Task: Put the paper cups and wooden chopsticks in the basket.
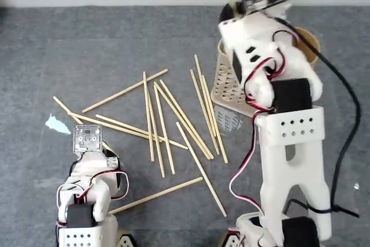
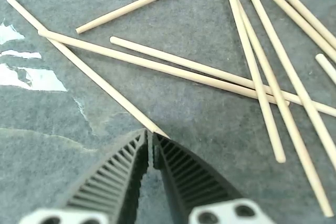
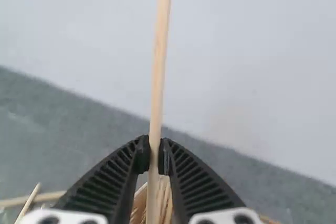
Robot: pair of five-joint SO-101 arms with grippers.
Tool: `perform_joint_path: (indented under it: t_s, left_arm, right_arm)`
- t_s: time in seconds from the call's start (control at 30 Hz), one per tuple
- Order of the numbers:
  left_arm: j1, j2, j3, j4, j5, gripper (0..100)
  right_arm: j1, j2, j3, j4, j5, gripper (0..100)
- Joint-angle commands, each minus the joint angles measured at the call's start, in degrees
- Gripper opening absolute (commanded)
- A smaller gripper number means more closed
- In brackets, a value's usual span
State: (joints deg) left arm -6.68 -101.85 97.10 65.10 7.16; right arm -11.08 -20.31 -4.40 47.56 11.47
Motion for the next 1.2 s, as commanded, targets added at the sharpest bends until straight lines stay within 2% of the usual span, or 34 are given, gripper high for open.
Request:
perform_joint_path:
  t_s: [0.0, 0.23, 0.4, 0.6, 0.87, 1.17]
  left_arm:
    - [-0.09, 0.18, -0.48, -1.14, -0.44, 2]
    - [-0.09, 0.18, -0.48, -1.14, -0.44, 2]
    - [-0.09, 0.18, -0.48, -1.14, -0.44, 2]
    - [-0.09, 0.18, -0.48, -1.14, -0.44, 2]
    - [0.0, 0.18, -0.48, -1.14, -0.44, 2]
    - [-0.09, 0.18, -0.48, -1.14, -0.44, 2]
  right_arm:
    - [2.24, -2.86, 5.45, -9.71, -1.14, 0.8]
    - [4.79, -2.86, 23.03, -28.18, -0.88, 0.8]
    - [4.79, -2.86, 28.66, -32.48, -0.88, 0.9]
    - [4.79, -4.0, 28.75, -27.03, -1.14, 14.3]
    - [1.8, -12.7, 28.75, -19.82, -0.79, 9.6]
    - [-11.03, -16.57, 28.84, 0.13, -1.23, 9.8]
